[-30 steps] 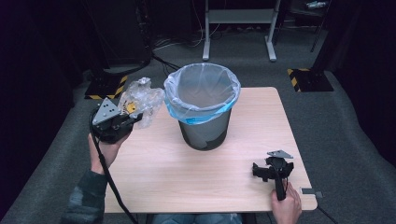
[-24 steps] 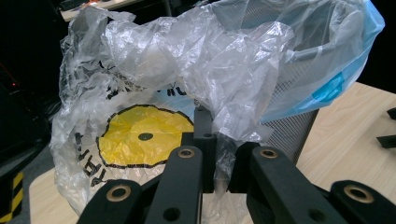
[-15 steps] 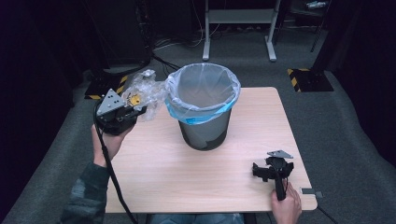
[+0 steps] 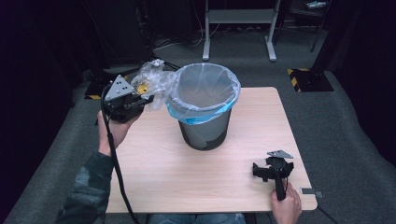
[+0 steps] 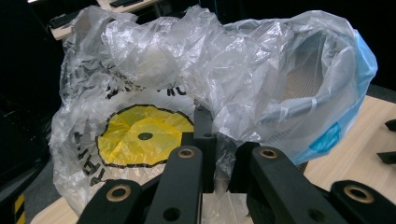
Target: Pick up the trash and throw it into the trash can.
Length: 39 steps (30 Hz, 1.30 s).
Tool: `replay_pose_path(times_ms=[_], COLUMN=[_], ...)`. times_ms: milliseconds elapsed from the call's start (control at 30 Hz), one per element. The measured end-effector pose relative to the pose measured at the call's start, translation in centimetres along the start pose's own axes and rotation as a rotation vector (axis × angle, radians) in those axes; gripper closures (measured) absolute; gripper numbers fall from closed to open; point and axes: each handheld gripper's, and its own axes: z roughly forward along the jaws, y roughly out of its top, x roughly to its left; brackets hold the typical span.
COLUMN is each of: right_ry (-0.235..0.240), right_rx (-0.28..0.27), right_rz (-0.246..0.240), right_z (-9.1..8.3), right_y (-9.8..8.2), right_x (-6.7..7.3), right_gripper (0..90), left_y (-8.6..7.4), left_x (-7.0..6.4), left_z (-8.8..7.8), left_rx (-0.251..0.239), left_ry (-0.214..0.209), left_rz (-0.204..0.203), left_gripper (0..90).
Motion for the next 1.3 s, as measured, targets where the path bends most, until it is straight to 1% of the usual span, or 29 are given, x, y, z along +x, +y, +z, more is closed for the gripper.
replay_pose_path(times_ms=[133, 267, 367, 600, 700, 767, 833, 900, 933, 1000, 1033, 1067, 1133, 1200, 1233, 1300], right_ry=[0.001, 0.0, 0.001, 0.002, 0.001, 0.002, 0.002, 0.003, 0.002, 0.002, 0.003, 0.002, 0.004, 0.004, 0.004, 0.004], right_rx=[0.0, 0.0, 0.0, 0.001, 0.001, 0.0, 0.001, 0.001, 0.001, 0.001, 0.001, 0.001, 0.0, 0.0, 0.0, 0.0], right_rz=[0.001, 0.001, 0.001, -0.002, -0.002, -0.002, -0.002, -0.002, -0.002, -0.002, -0.002, -0.002, 0.001, 0.002, 0.001, 0.001], right_z=[0.0, 0.0, 0.0, 0.0, 0.0, 0.0, 0.0, 0.0, 0.0, 0.0, 0.0, 0.0, 0.0, 0.0, 0.0, 0.0], right_y=[0.0, 0.0, 0.0, 0.0, 0.0, 0.0, 0.0, 0.0, 0.0, 0.0, 0.0, 0.0, 0.0, 0.0, 0.0, 0.0], right_x=[0.0, 0.0, 0.0, 0.0, 0.0, 0.0, 0.0, 0.0, 0.0, 0.0, 0.0, 0.0, 0.0, 0.0, 0.0, 0.0], right_gripper=[0.0, 0.0, 0.0, 0.0, 0.0, 0.0, 0.0, 0.0, 0.0, 0.0, 0.0, 0.0, 0.0, 0.0, 0.0, 0.0], left_y=[0.7, 1.7, 2.4, 4.4, 4.8, 4.8, 4.9, 5.2, 5.3, 5.6, 5.8, 6.0, 6.2, 6.4, 6.4, 6.5], left_x=[-0.2, -0.5, -0.6, -0.9, -1.0, -1.1, -1.4, -1.9, -2.2, -2.5, -2.7, -2.8, -3.0, -3.2, -3.3, -3.4], left_z=[0.6, 1.0, 1.2, 2.6, 3.4, 4.2, 5.0, 5.8, 6.1, 6.7, 7.0, 7.3, 7.9, 8.6, 8.8, 9.2], left_rx=[0.002, 0.003, -0.007, 0.02, 0.022, 0.024, 0.029, 0.036, 0.035, 0.04, 0.042, 0.049, 0.054, 0.07, 0.076, 0.086], left_ry=[-0.003, -0.008, -0.022, -0.042, -0.045, -0.063, -0.072, -0.077, -0.083, -0.089, -0.097, -0.099, -0.11, -0.111, -0.116, -0.112], left_rz=[0.007, 0.029, 0.03, 0.069, 0.073, 0.059, 0.057, 0.073, 0.067, 0.074, 0.069, 0.078, 0.065, 0.07, 0.064, 0.073], left_gripper=[85.8, 85.8, 85.8, 85.7, 85.7, 85.7, 85.7, 85.7, 85.7, 85.7, 85.7, 85.7, 85.7, 85.7, 85.7, 85.7])
